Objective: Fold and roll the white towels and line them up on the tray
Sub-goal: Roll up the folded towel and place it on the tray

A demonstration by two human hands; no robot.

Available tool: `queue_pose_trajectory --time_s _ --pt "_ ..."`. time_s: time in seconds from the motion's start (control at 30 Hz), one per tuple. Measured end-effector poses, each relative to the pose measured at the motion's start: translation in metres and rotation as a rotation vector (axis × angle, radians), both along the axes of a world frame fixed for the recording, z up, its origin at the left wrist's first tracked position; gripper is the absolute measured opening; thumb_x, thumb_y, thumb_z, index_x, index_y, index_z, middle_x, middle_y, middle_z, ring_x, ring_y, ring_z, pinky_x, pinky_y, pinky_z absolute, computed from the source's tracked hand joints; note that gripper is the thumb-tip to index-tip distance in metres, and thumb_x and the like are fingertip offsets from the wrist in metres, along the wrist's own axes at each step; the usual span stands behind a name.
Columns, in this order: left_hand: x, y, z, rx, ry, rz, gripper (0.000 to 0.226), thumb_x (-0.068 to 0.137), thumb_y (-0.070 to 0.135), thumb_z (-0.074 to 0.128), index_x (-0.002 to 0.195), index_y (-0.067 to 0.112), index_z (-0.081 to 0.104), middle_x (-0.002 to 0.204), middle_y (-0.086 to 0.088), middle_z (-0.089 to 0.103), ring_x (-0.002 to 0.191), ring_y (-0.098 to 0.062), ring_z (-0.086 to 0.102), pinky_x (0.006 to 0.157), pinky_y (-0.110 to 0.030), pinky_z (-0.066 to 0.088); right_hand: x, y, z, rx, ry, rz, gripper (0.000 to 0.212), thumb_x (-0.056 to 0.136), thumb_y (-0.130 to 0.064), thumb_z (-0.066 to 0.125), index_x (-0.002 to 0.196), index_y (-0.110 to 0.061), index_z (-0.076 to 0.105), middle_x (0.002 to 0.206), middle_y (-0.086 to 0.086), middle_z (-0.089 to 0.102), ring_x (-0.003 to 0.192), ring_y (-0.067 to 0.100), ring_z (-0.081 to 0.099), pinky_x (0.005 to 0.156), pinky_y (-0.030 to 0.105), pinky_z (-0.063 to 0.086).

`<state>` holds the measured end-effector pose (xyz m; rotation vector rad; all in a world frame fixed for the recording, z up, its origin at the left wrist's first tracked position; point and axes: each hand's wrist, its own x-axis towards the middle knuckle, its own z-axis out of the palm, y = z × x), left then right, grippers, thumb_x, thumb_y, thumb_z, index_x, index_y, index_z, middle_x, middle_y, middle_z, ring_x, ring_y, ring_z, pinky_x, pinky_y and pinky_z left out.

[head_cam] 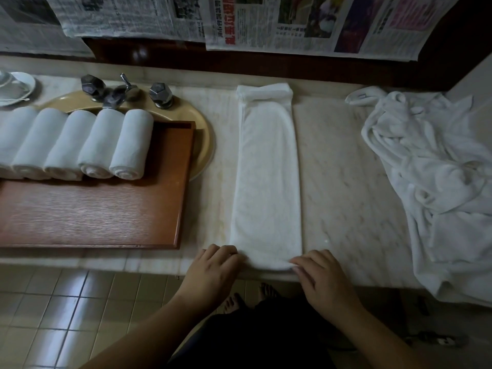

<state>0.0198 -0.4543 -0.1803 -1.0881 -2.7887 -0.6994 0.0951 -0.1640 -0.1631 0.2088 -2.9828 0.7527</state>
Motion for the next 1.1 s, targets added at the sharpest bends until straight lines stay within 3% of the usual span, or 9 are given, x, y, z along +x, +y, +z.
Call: queue_pose_trajectory --time_s 0.1,0.27,0.37,0.5,0.57,0.67,0.83,0.97,1.1 --pt "-0.002 0.010 0.006 0.081 -0.133 0.138 0.021 0.104 0.031 0.056 0.116 0.022 0.071 0.109 0.008 0.069 0.090 -0.016 0.054 0.075 -0.034 0.051 -0.009 -0.002 0.003 -0.076 -0.096 -0.105 0.013 0.103 -0.027 0.060 0.110 -0.024 0.071 0.100 -0.015 0.049 0.095 0.008 0.046 0.080 0.025 0.045" --pt "-0.008 0.023 0.013 0.125 -0.298 0.305 0.018 0.105 0.037 0.054 0.119 0.031 0.064 0.108 0.013 0.066 0.098 -0.014 0.048 0.081 -0.034 0.047 -0.030 0.002 0.001 -0.156 -0.208 -0.157 0.007 0.101 -0.029 0.062 0.106 -0.033 0.066 0.096 -0.017 0.052 0.094 0.007 0.047 0.083 0.031 0.045" --pt "-0.010 0.026 0.014 0.076 -0.248 0.286 0.020 0.103 0.032 0.056 0.122 0.033 0.063 0.107 0.007 0.060 0.099 -0.019 0.047 0.082 -0.037 0.048 -0.035 0.004 0.006 -0.160 -0.208 -0.137 0.022 0.099 -0.028 0.065 0.117 -0.041 0.061 0.095 -0.015 0.050 0.094 0.009 0.047 0.084 0.036 0.048" --pt "-0.012 0.028 0.017 -0.050 -0.089 0.142 0.037 0.094 0.021 0.048 0.125 0.034 0.064 0.117 0.000 0.057 0.103 -0.025 0.050 0.077 -0.038 0.048 -0.036 -0.003 0.013 0.178 -0.081 0.032 0.058 0.086 -0.013 0.069 0.133 -0.045 0.058 0.106 -0.008 0.049 0.095 0.019 0.049 0.079 0.035 0.046" --pt "-0.014 0.030 0.019 -0.117 0.006 0.049 0.047 0.085 0.018 0.041 0.122 0.032 0.068 0.116 0.000 0.057 0.102 -0.026 0.051 0.075 -0.038 0.045 -0.034 -0.009 0.012 0.250 -0.053 0.126 0.067 0.078 -0.008 0.063 0.134 -0.043 0.060 0.108 -0.009 0.053 0.095 0.020 0.052 0.076 0.036 0.044" --pt "-0.012 0.035 0.019 -0.119 0.069 -0.021 0.047 0.081 0.016 0.045 0.117 0.023 0.074 0.113 0.000 0.062 0.100 -0.025 0.056 0.076 -0.037 0.047 -0.027 -0.020 0.010 0.273 -0.010 0.143 0.058 0.082 -0.016 0.046 0.133 -0.036 0.066 0.103 -0.008 0.055 0.093 0.020 0.056 0.072 0.037 0.043" --pt "-0.004 0.046 0.013 -0.086 0.013 -0.086 0.028 0.090 0.025 0.059 0.112 0.014 0.073 0.109 -0.002 0.064 0.097 -0.023 0.059 0.079 -0.037 0.051 -0.024 -0.032 0.010 0.313 0.013 0.040 0.037 0.093 -0.038 0.049 0.126 -0.033 0.067 0.100 -0.010 0.059 0.091 0.018 0.058 0.074 0.036 0.039" --pt "-0.006 0.046 0.007 -0.127 0.042 -0.084 0.033 0.094 0.033 0.063 0.125 0.023 0.064 0.112 0.001 0.061 0.097 -0.022 0.059 0.081 -0.036 0.050 -0.026 -0.030 0.003 0.338 0.086 -0.001 0.031 0.098 -0.039 0.047 0.117 -0.032 0.071 0.098 -0.011 0.063 0.088 0.018 0.058 0.074 0.033 0.033" --pt "-0.007 0.045 0.007 -0.102 0.122 -0.100 0.031 0.092 0.028 0.058 0.120 0.022 0.070 0.113 0.000 0.063 0.099 -0.023 0.060 0.086 -0.036 0.049 -0.024 -0.026 0.000 0.292 0.090 0.007 0.024 0.099 -0.035 0.052 0.112 -0.030 0.071 0.099 -0.010 0.062 0.090 0.020 0.059 0.076 0.034 0.034"
